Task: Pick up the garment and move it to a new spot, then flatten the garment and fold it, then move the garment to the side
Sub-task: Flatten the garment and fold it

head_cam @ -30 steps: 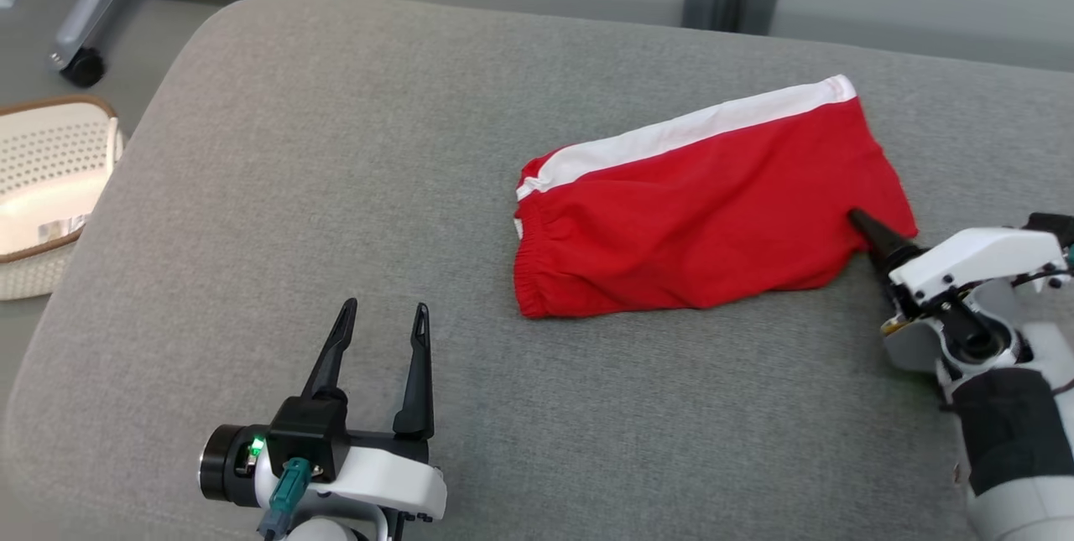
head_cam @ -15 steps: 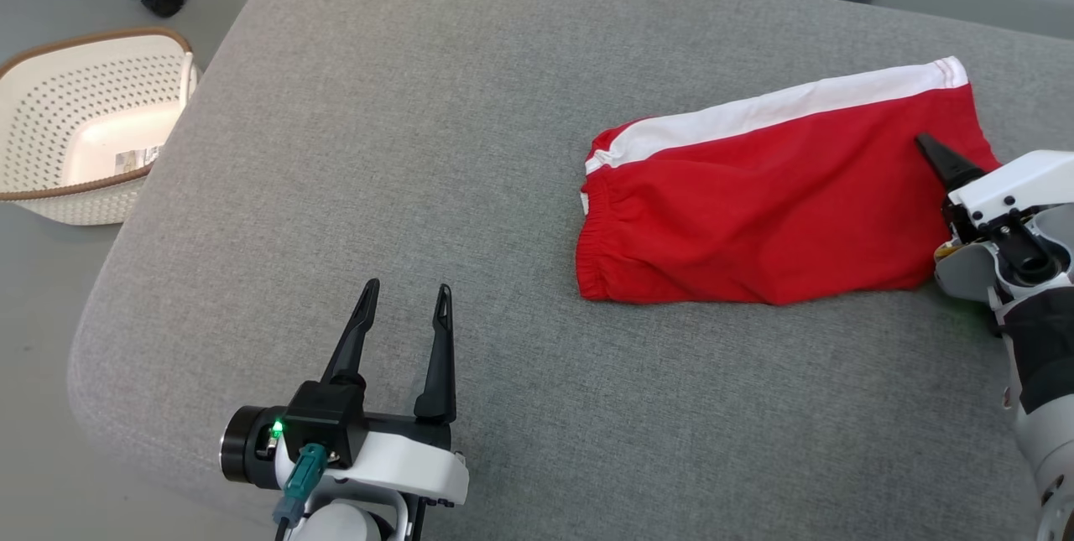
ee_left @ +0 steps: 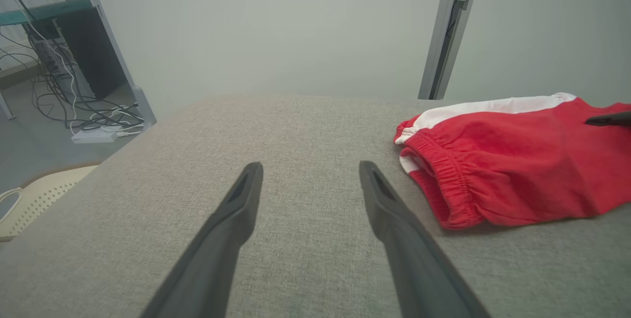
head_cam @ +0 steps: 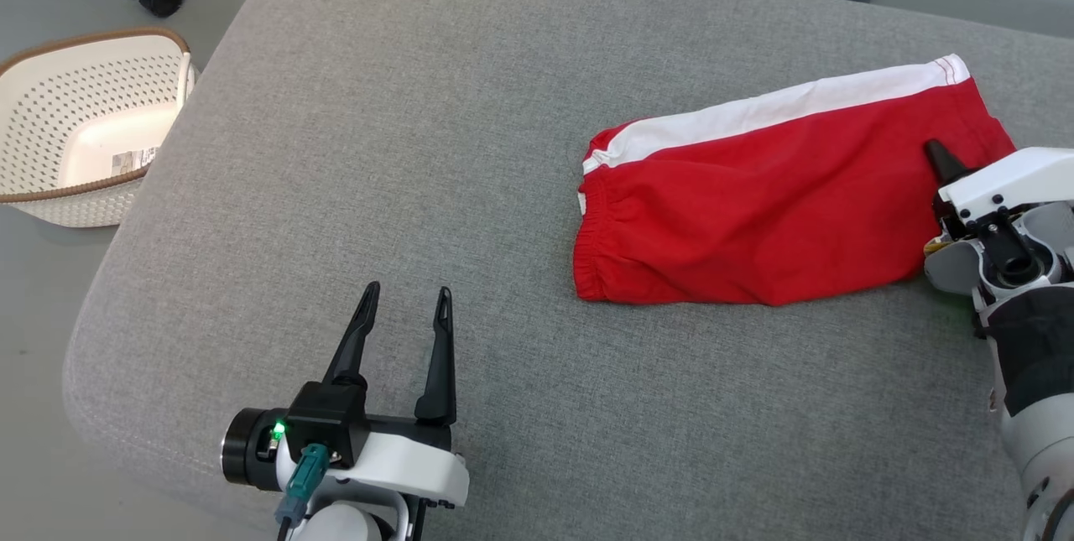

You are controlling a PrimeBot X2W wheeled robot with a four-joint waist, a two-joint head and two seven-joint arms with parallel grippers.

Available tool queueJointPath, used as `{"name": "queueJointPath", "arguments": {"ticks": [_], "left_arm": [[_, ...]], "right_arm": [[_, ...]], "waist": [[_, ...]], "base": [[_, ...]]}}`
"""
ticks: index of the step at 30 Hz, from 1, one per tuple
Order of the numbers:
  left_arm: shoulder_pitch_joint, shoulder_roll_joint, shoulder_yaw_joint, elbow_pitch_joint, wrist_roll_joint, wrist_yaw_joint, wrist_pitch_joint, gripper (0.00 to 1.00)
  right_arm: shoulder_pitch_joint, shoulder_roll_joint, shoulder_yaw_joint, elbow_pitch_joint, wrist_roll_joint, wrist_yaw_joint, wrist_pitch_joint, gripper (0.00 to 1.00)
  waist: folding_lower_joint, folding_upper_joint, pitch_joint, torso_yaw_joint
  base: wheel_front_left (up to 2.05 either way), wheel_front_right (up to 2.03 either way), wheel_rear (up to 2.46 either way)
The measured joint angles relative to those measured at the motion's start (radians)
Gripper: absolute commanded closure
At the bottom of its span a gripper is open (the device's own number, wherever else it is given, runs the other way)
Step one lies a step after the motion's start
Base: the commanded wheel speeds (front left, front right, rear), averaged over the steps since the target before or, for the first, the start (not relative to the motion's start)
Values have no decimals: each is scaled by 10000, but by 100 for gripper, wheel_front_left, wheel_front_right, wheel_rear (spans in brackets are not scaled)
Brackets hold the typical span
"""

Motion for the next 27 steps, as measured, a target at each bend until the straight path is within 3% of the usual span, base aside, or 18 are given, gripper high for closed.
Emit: {"name": "queueJointPath", "arguments": {"ticks": [27], "left_arm": [[767,-2,694,466,364,-445,0,0]], "right_arm": [[3228,479,-324,-869,627,-6,-2316,100]], "waist": [[0,0,-2090,-1259]], "base": [[0,0,0]]}}
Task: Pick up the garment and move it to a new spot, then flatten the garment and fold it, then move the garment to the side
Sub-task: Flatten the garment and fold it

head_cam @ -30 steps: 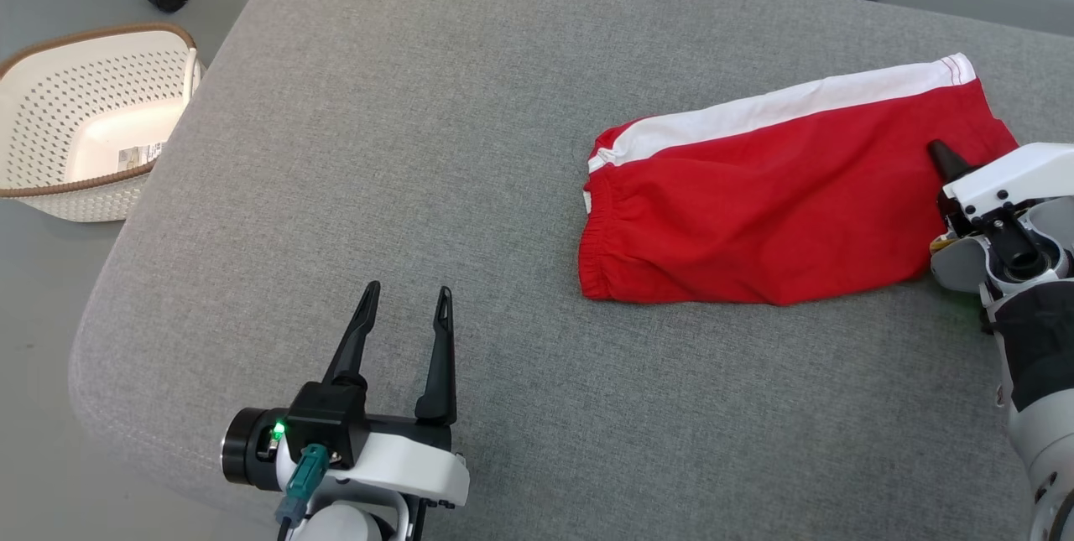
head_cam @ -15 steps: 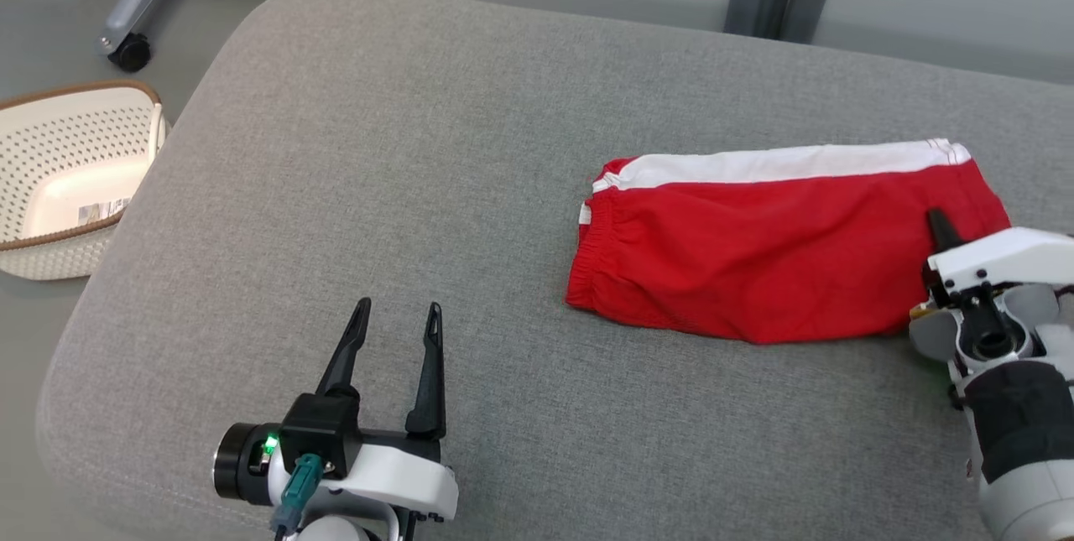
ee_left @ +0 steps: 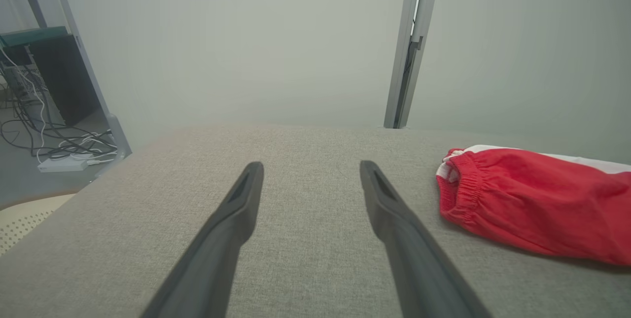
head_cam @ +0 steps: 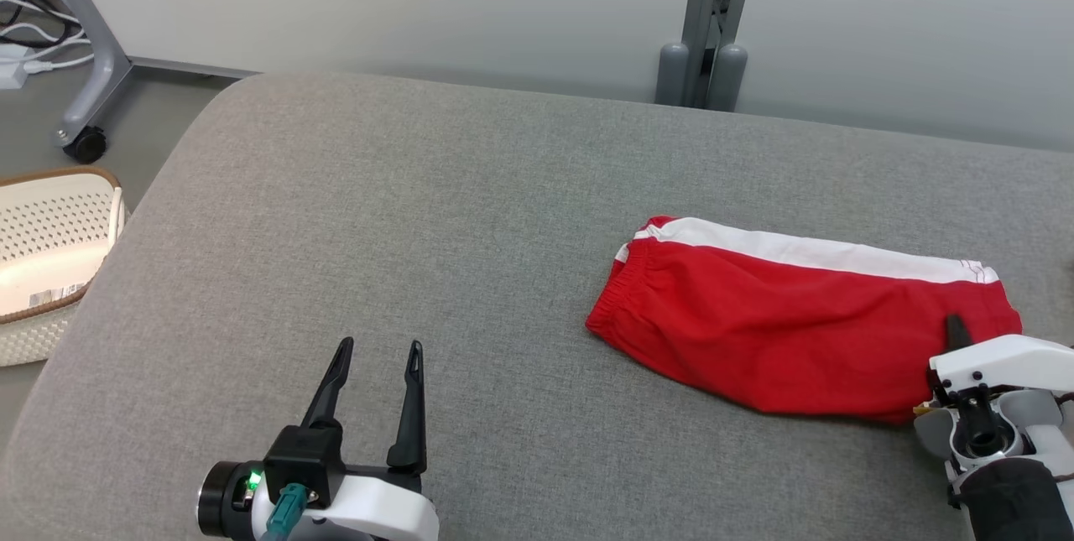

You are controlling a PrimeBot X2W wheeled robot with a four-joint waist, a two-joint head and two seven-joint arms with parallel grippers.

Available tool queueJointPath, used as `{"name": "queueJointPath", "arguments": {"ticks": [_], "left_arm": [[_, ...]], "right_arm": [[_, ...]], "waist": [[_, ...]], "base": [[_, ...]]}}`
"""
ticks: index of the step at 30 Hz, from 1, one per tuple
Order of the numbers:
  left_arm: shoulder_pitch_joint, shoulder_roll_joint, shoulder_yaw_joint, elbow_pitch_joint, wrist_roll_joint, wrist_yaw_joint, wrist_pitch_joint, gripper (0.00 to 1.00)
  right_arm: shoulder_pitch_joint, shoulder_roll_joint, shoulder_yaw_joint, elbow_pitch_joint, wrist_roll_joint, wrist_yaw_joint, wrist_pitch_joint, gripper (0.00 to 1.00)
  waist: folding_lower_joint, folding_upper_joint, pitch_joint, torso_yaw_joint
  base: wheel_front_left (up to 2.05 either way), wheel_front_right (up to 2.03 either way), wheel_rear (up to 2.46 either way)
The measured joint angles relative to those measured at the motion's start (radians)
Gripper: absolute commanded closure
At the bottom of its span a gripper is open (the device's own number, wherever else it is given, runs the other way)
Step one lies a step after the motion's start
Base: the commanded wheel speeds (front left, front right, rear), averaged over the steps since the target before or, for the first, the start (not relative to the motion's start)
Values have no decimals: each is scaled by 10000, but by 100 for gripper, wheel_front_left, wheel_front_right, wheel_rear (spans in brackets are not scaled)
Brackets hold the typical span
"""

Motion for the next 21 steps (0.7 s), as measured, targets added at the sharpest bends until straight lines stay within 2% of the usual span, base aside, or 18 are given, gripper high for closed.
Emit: {"name": "queueJointPath", "arguments": {"ticks": [8,12,21], "left_arm": [[98,0,251,6,86,-107,0,0],[99,-2,255,8,90,-174,0,0],[176,0,347,17,171,-222,0,0]], "right_arm": [[-50,-52,731,-403,-840,0,-520,100],[-196,173,1724,-1024,-1513,0,-744,100],[11,322,3952,-2188,-2125,0,-1020,100]], "waist": [[0,0,-299,-169],[0,0,-371,-50],[0,0,-502,398]], "base": [[0,0,0],[0,0,0],[0,0,0]]}}
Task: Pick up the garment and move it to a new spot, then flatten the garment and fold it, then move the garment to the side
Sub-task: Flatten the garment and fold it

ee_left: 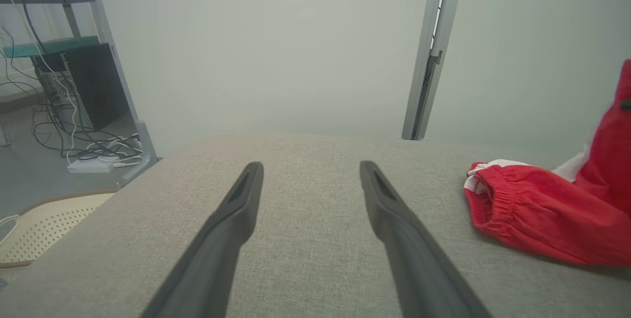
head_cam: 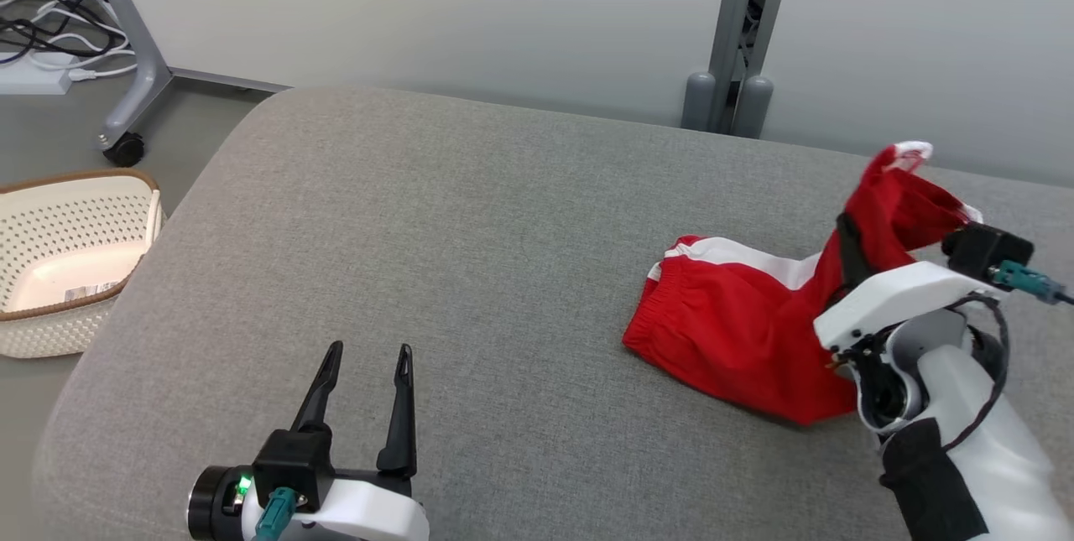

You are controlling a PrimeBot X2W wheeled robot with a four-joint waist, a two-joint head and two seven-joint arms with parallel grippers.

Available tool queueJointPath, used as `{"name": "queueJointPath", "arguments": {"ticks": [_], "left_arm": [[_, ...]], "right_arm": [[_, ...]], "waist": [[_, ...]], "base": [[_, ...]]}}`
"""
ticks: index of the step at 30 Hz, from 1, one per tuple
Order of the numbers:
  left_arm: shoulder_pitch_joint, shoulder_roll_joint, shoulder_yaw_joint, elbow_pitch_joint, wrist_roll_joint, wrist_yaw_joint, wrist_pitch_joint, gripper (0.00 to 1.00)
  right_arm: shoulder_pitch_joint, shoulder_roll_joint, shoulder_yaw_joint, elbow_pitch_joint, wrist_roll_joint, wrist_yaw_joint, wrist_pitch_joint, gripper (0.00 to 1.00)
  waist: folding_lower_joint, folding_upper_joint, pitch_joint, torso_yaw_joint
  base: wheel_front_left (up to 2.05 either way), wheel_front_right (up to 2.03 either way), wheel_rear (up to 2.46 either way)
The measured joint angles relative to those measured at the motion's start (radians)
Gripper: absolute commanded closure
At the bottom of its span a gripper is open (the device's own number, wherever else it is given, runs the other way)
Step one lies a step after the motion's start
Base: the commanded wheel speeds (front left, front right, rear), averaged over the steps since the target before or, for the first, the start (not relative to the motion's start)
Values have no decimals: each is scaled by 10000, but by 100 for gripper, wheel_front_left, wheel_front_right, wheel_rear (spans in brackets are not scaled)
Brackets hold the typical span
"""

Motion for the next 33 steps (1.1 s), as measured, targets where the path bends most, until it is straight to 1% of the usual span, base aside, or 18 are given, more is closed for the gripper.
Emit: {"name": "queueJointPath", "arguments": {"ticks": [5,10,17,27,28,29,33], "left_arm": [[93,0,13,21,0,-36,0,0],[95,0,-48,-4,-63,-33,0,0],[94,2,-226,-33,-242,67,0,0],[51,0,-502,-125,-433,242,0,0],[45,-2,-545,-127,-449,263,0,0],[38,-2,-568,-127,-453,272,0,0],[-54,-2,-604,-107,-493,313,0,0]], "right_arm": [[391,38,1607,-339,284,0,211,100],[530,52,2474,-50,247,0,431,100],[456,50,2849,669,115,0,589,100],[-5,46,2968,1371,111,0,192,100],[-22,48,3001,1473,125,0,163,76],[-26,48,3026,1534,163,0,113,0],[-54,40,3323,1444,514,0,130,0]], "waist": [[0,0,-12,305],[0,0,70,566],[0,0,305,851],[0,0,672,1056],[0,0,699,1076],[0,0,722,1093],[0,0,764,1111]], "base": [[0,0,0],[0,0,0],[0,0,0],[0,0,0],[0,0,0],[0,0,0],[0,0,0]]}}
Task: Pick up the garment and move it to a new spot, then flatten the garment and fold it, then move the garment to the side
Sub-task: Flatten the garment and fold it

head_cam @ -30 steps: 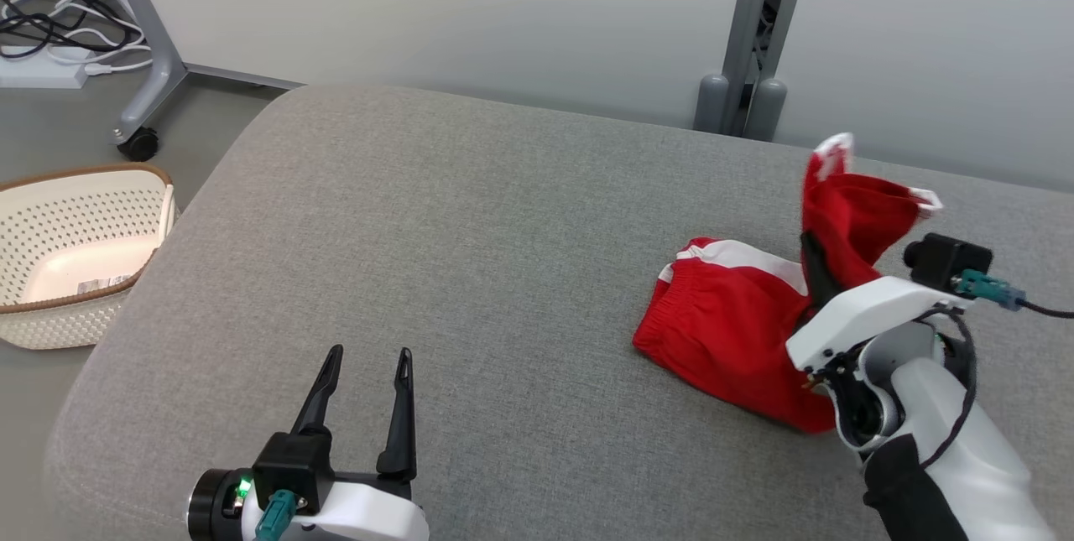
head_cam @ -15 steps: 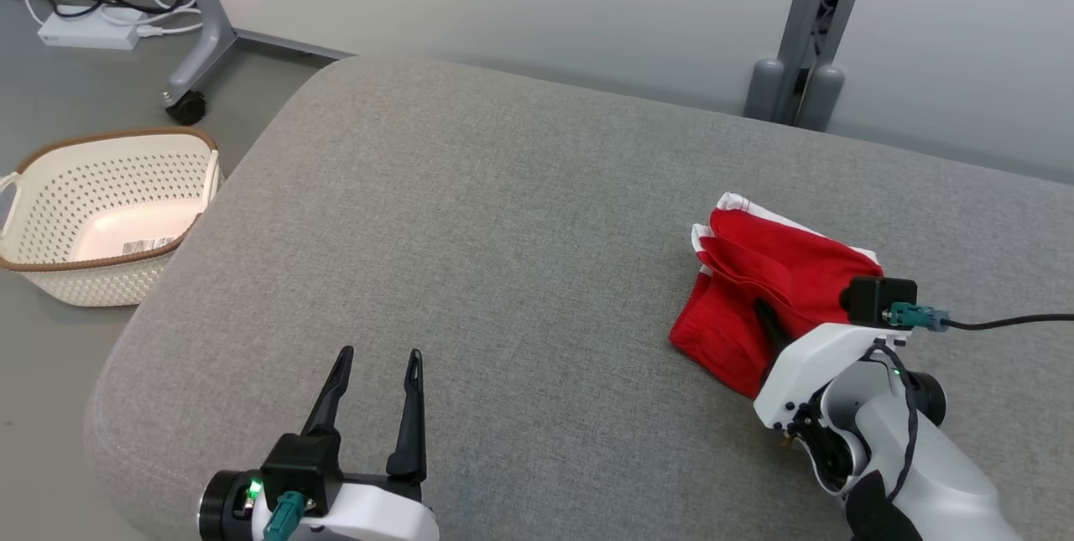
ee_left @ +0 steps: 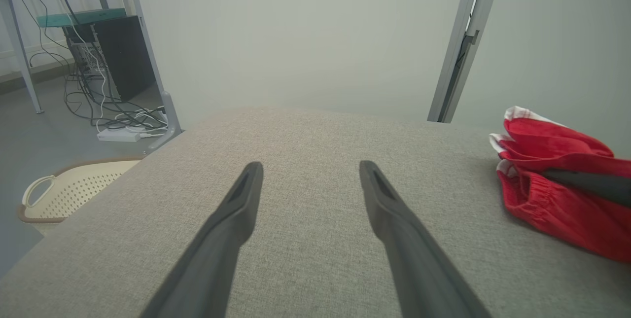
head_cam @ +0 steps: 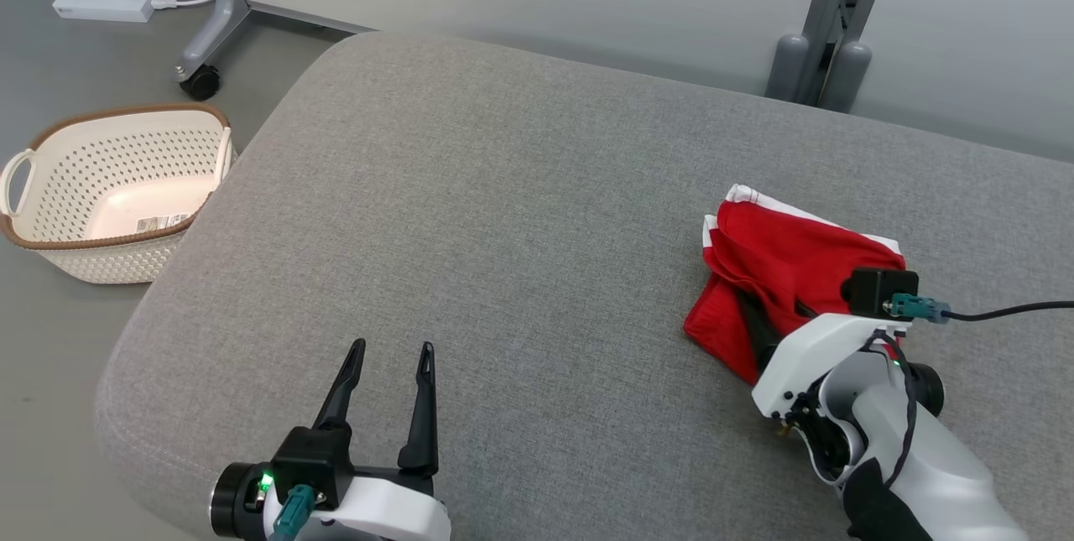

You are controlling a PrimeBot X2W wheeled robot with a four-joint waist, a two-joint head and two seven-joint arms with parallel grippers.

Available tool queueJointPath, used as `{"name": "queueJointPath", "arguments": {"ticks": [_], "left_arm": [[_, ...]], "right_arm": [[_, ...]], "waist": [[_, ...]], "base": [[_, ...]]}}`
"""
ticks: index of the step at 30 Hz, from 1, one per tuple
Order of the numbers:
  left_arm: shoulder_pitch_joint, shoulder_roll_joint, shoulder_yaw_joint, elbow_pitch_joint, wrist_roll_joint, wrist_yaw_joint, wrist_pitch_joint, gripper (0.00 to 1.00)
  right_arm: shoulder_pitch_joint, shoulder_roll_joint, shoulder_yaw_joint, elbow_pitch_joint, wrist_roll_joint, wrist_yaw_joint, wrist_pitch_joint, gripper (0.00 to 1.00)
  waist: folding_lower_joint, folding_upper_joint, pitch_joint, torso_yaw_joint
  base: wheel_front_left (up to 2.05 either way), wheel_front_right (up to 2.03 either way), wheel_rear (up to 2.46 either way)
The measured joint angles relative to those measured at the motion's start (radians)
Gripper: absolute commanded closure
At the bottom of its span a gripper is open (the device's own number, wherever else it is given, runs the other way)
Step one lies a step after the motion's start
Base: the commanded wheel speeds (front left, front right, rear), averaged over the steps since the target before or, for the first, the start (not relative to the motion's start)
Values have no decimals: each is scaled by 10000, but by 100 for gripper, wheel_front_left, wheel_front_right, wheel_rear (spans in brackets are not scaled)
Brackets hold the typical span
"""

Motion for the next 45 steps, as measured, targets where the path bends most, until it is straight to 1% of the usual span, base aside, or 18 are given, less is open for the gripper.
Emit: {"name": "queueJointPath", "arguments": {"ticks": [11,17,19,21,23,26,29,30,32,37,39,40,42,45], "left_arm": [[-42,0,176,184,69,-17,0,0],[81,-2,474,201,249,-134,0,0],[149,6,598,203,307,-178,0,0],[152,6,696,198,326,-236,0,0],[162,4,746,182,326,-268,0,0],[190,2,823,130,376,-313,0,0],[297,4,965,-19,401,-347,0,0],[319,0,1053,-144,401,-351,0,0],[321,4,1152,-265,384,-353,0,0],[318,2,1350,-554,272,-351,0,0],[318,0,1427,-679,221,-336,0,0],[319,4,1465,-729,213,-307,0,0],[323,2,1498,-800,215,-267,0,0],[360,2,1528,-884,215,-259,0,0]], "right_arm": [[130,-2,1168,-988,1206,0,190,0],[408,4,2057,-2479,2865,0,740,0],[448,17,2197,-2940,3423,0,830,0],[446,19,2284,-3212,3783,0,886,0],[394,19,2257,-3321,3860,0,754,0],[58,-52,2021,-3229,3275,0,272,0],[-162,-439,1776,-3145,2416,0,-245,0],[-164,-706,1507,-3137,1987,0,-487,0],[-144,-934,1244,-3219,1488,0,-688,0],[535,-1459,270,-3695,405,0,-976,0],[961,-1607,-119,-3935,-238,0,-1051,0],[1197,-1639,-376,-4100,-510,0,-1058,0],[1766,-1519,-968,-4416,-685,0,-1074,0],[2590,-1352,-1488,-4872,-1446,0,-1095,0]], "waist": [[0,0,-314,-369],[0,0,-654,-834],[0,0,-768,-1035],[0,0,-873,-1249],[0,0,-974,-1476],[0,0,-1113,-1823],[0,0,-1236,-2184],[0,0,-1312,-2415],[0,0,-1382,-2638],[0,0,-1471,-3136],[0,0,-1476,-3302],[0,0,-1473,-3375],[0,0,-1462,-3504],[0,0,-1430,-3648]], "base": [[0,0,0],[0,0,0],[0,0,0],[0,0,0],[0,0,0],[0,0,0],[0,0,0],[0,0,0],[0,0,0],[0,0,0],[0,0,0],[0,0,0],[0,0,0],[0,0,0]]}}
